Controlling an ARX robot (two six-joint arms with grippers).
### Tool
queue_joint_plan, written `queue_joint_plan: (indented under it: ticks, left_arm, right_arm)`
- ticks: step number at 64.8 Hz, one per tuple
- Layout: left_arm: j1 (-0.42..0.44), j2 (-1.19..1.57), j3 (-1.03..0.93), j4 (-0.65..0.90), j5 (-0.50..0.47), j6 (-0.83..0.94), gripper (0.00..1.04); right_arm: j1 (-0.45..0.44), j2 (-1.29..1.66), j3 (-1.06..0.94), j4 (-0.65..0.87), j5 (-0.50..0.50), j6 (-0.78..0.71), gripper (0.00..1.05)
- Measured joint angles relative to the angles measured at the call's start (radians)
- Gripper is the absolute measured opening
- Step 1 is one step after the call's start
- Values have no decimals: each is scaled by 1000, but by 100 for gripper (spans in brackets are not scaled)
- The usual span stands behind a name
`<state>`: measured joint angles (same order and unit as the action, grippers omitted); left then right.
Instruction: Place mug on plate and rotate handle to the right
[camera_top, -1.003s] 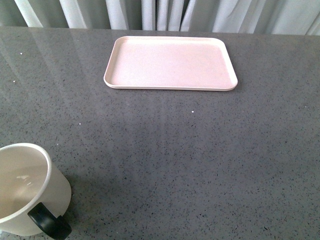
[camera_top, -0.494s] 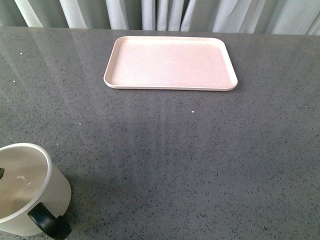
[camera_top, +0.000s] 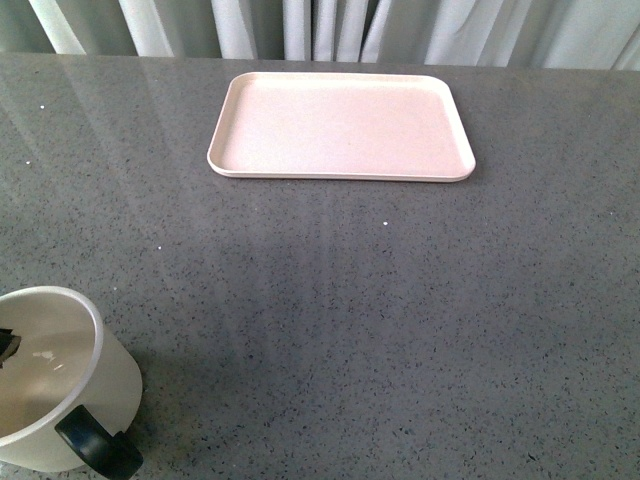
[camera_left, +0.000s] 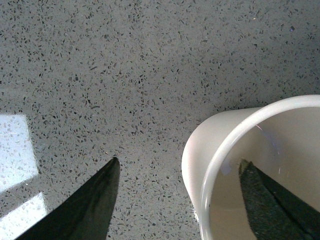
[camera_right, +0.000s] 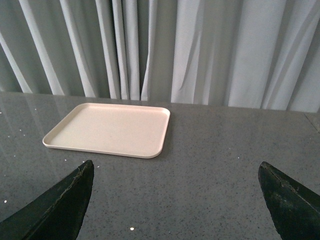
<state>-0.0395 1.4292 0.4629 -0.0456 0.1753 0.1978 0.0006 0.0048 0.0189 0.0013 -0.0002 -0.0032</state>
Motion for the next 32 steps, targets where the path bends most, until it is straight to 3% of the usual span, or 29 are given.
queue_joint_plan:
  ticks: [11, 16, 20, 32]
  left_arm:
    - [-2, 7, 1, -1, -2, 0, 21]
    - [-4, 6, 2, -7, -2, 0, 8]
    - [-5, 1, 7, -19, 7, -5, 2]
    - [-12, -44, 25, -80, -14, -4, 2]
  right_arm:
    - [0, 0, 0, 0, 0, 0, 96]
    - [0, 0, 0, 0, 0, 0, 96]
    - [0, 0, 0, 0, 0, 0, 96]
    - [0, 0, 0, 0, 0, 0, 96]
